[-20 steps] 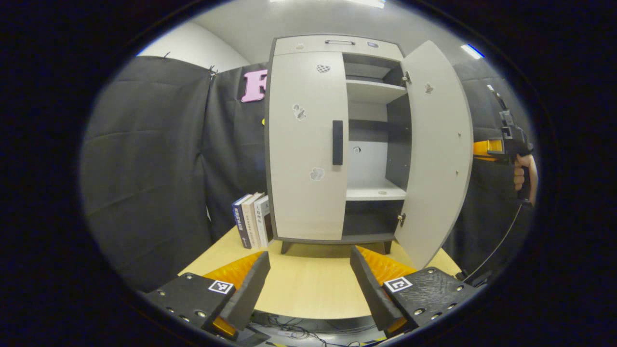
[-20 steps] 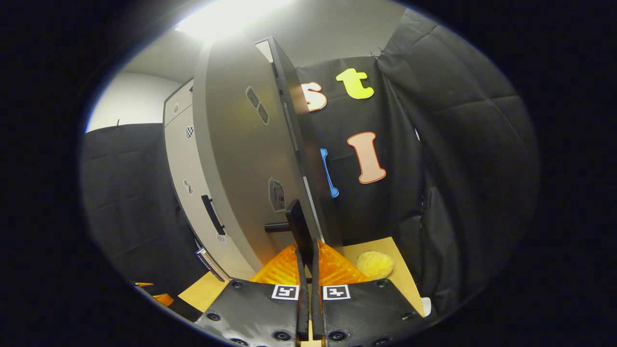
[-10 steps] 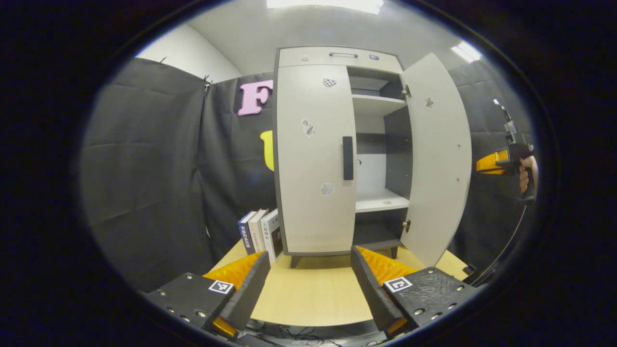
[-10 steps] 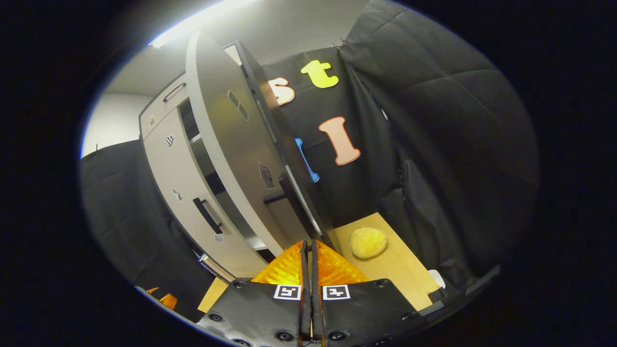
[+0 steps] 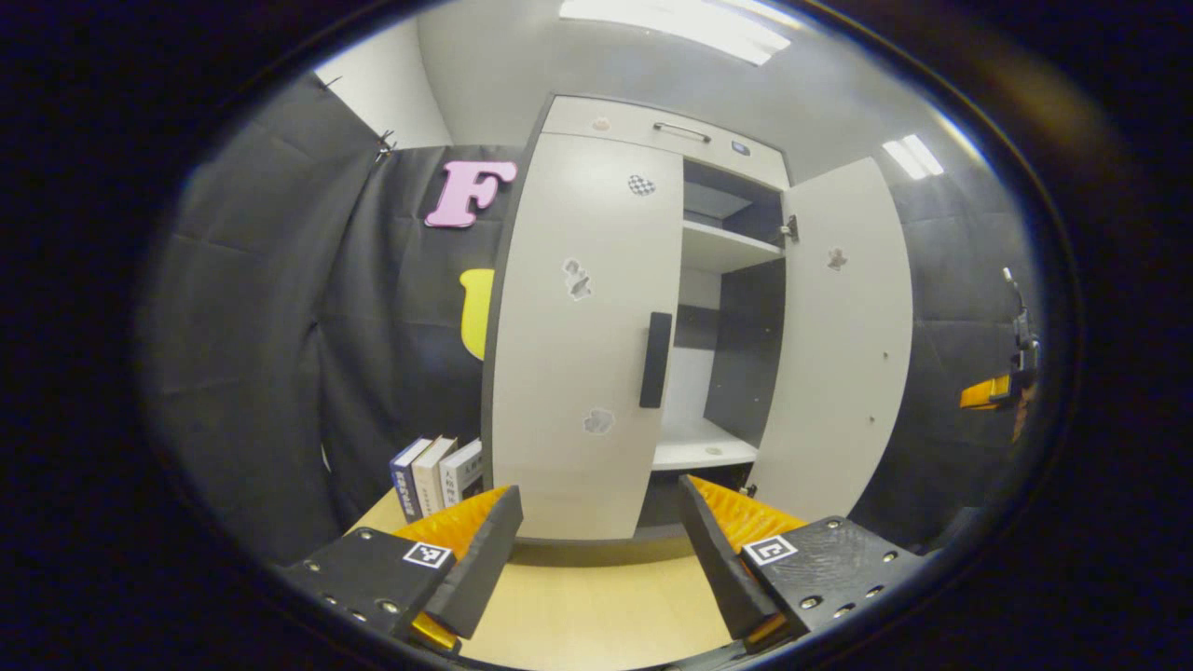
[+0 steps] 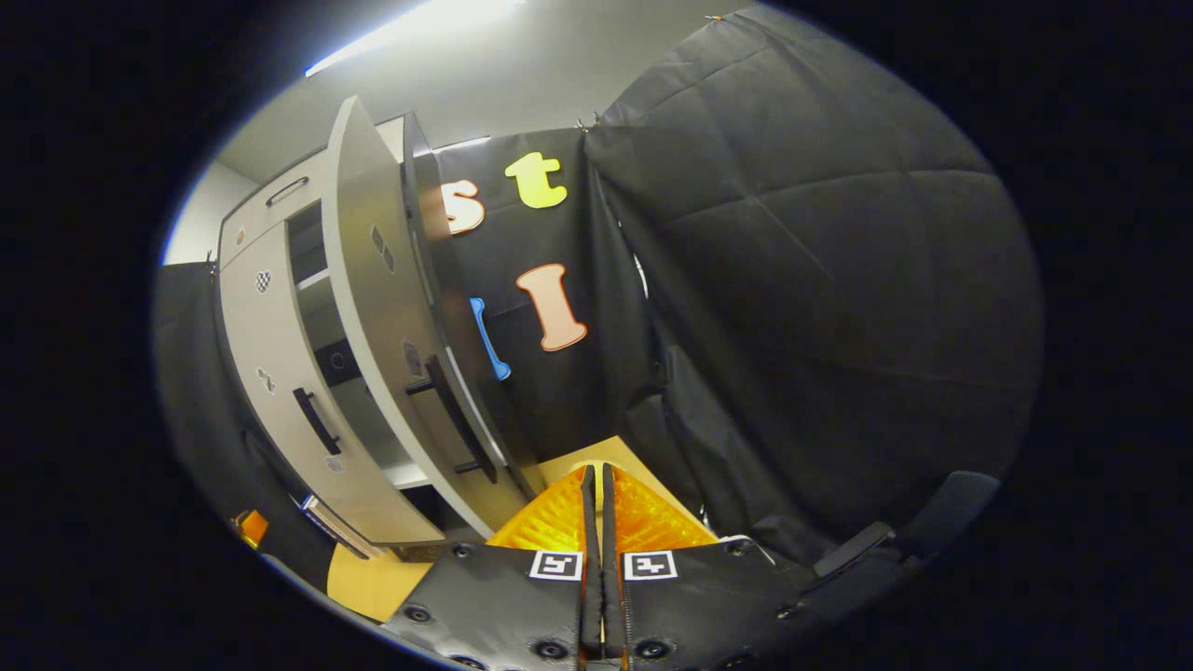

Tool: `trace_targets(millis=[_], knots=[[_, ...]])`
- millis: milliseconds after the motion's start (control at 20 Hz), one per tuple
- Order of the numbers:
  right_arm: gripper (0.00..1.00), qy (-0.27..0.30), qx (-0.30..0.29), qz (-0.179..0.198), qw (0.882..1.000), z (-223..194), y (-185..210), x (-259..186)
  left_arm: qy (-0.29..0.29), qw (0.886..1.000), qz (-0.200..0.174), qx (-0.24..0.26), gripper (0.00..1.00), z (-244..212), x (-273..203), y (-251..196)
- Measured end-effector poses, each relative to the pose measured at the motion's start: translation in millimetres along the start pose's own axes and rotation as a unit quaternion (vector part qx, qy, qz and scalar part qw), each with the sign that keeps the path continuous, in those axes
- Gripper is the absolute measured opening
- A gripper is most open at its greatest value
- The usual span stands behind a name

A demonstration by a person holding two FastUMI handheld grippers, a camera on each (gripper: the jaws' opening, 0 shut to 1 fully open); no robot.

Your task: Open the right door of the double-door shoe cabinet with the right hand, and open the left door with the left hand.

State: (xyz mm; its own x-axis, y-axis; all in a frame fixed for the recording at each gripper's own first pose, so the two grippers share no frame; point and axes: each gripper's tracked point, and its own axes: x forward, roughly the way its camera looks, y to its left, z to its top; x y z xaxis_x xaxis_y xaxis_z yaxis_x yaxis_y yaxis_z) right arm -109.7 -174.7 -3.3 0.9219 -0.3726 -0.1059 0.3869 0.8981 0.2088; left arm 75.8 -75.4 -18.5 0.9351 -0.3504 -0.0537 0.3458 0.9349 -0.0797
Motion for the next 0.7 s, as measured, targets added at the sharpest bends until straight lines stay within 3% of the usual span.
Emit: trace_targets(millis=[300, 450, 700], knots=[[0.02, -0.032, 0.008, -0.025, 0.999, 20.4, -17.4, 37.3, -0.045, 0.999, -0.008, 0.017, 0.98, 44.9, 71.8, -24.7], [0.01, -0.039, 0.022, -0.015, 0.999, 33.0, -14.9, 68.0, -0.050, 0.999, -0.011, 0.012, 0.98, 56.6, 108.1, -37.6], [0.02, -0.035, -0.009, -0.021, 0.999, 37.5, -21.1, 112.6, -0.052, 0.998, 0.007, 0.018, 0.97, 70.7, 162.6, -47.1]])
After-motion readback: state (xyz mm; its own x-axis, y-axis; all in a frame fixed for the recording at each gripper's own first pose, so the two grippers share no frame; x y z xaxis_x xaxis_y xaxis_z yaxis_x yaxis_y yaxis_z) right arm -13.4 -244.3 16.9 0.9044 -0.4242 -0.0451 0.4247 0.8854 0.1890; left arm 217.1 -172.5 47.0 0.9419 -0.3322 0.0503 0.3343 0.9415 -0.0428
